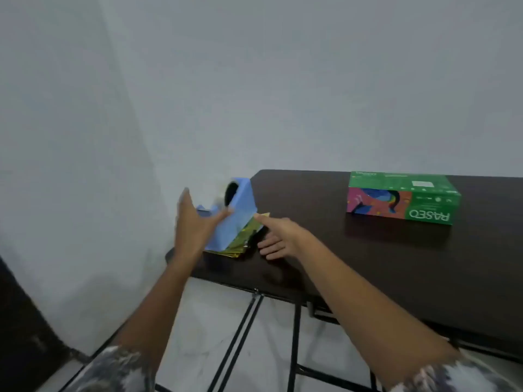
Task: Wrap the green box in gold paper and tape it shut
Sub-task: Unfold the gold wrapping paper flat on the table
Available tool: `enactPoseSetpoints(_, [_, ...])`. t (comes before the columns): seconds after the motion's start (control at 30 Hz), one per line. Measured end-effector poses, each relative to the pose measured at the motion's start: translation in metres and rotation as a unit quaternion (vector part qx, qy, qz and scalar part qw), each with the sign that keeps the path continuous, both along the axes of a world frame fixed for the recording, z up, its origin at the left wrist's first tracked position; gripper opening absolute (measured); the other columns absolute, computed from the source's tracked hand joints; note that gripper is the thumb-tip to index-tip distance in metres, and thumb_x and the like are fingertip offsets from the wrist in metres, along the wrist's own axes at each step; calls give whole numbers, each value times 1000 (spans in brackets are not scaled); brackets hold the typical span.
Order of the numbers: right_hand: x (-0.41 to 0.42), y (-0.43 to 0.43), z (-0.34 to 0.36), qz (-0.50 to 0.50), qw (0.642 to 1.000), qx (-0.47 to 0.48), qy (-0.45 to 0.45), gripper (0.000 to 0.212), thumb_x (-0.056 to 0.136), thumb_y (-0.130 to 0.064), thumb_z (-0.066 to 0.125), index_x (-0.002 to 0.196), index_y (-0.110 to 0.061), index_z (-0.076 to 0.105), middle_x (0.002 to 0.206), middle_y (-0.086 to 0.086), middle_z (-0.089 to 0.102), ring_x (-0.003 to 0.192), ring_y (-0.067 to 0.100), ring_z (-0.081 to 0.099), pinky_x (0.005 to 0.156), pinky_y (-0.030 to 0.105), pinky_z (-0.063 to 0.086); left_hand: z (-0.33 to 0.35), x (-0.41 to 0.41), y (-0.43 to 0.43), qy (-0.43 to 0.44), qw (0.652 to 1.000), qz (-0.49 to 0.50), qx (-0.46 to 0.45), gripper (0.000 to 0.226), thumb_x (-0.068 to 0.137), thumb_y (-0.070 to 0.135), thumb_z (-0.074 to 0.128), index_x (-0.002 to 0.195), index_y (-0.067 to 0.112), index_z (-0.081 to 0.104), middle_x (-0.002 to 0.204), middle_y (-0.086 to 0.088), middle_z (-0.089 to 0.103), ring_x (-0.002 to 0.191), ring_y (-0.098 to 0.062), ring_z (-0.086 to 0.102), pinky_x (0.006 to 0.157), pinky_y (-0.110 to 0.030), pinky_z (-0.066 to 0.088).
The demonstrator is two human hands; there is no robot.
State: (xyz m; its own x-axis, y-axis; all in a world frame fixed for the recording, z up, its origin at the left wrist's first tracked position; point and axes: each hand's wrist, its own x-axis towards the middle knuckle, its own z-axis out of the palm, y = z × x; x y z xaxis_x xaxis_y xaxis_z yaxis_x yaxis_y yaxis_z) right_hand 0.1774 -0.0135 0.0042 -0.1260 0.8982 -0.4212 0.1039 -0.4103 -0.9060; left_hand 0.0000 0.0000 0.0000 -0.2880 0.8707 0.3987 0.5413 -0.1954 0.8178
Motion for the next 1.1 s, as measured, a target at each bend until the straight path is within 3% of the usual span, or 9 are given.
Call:
enactPoseSetpoints(0.2, [-35, 17, -7, -61, 998, -3, -11, 62, 87, -34, 65, 130, 5, 43, 123, 27, 56, 99, 39, 65, 65, 38, 51, -32, -9, 6, -68, 996, -10, -65, 56, 66, 35, 84, 110, 9, 61, 104, -6, 67, 97, -24, 62, 69, -29, 48])
enactPoseSetpoints(0.3, [-41, 24, -10, -77, 994, 6, -77, 46, 82, -25, 72, 115, 2, 53, 90, 17, 64, 69, 29, 68, 53, 33, 52, -28, -9, 6, -75, 996, 10, -40, 40, 64, 29, 85, 90, 7, 63, 90, -7, 68, 83, -24, 63, 63, -31, 49])
enactPoseSetpoints(0.4, [-44, 28, -16, -106, 982, 31, -157, 22, 82, -13, 71, 88, -1, 53, 68, 8, 57, 58, 21, 65, 65, 32, 58, -27, -7, 3, -75, 996, 13, -41, 40, 63, 29, 85, 88, 7, 63, 86, -5, 66, 79, -22, 61, 58, -29, 47])
enactPoseSetpoints(0.5, [-41, 27, -18, -109, 980, 45, -163, 21, 84, -11, 69, 87, -3, 50, 72, 9, 60, 71, 22, 70, 68, 32, 58, -26, -8, 4, -97, 994, 10, -42, 39, 62, 28, 86, 87, 6, 64, 83, -5, 65, 75, -20, 59, 52, -26, 42])
enactPoseSetpoints(0.63, [4, 22, -17, -113, 969, 62, -211, 27, 81, -13, 72, 82, -5, 47, 96, 15, 64, 76, 27, 70, 54, 31, 50, -26, -9, 6, -115, 992, 7, -43, 40, 62, 28, 86, 86, 5, 65, 82, -6, 65, 74, -20, 58, 56, -29, 44])
enactPoseSetpoints(0.77, [84, -5, -9, -125, 966, 26, -227, 29, 83, -8, 69, 74, -4, 42, 71, 12, 58, 64, 24, 62, 54, 29, 43, -32, -7, 4, -122, 991, -7, -49, 42, 63, 28, 85, 91, 5, 64, 88, -7, 66, 84, -25, 62, 57, -28, 44])
enactPoseSetpoints(0.93, [154, -50, -4, -122, 963, -4, -242, 27, 87, -21, 66, 78, -5, 47, 69, 7, 53, 45, 15, 57, 42, 21, 41, -4, 15, -6, -49, 998, 43, -12, 93, 73, 46, 76, 146, 9, 30, 149, -10, 36, 136, -27, 35, 108, -40, 33])
enactPoseSetpoints(1.0, [171, -59, -2, -116, 960, -3, -255, 37, 86, -38, 65, 77, -5, 51, 69, 9, 58, 33, 11, 55, 36, 15, 39, 12, 52, -17, -28, 995, 25, 87, 82, 80, 44, 70, 145, 10, 32, 148, -7, 36, 137, -24, 33, 111, -36, 28])
enactPoseSetpoints(1.1, [192, -63, -2, -148, 920, 48, -359, 61, 79, -64, 57, 81, -4, 64, 71, 7, 68, 49, 16, 62, 50, 20, 44, 28, 125, -19, -3, 987, -112, 113, 52, 86, 34, 67, 131, 13, 52, 137, -2, 50, 128, -17, 43, 100, -23, 32])
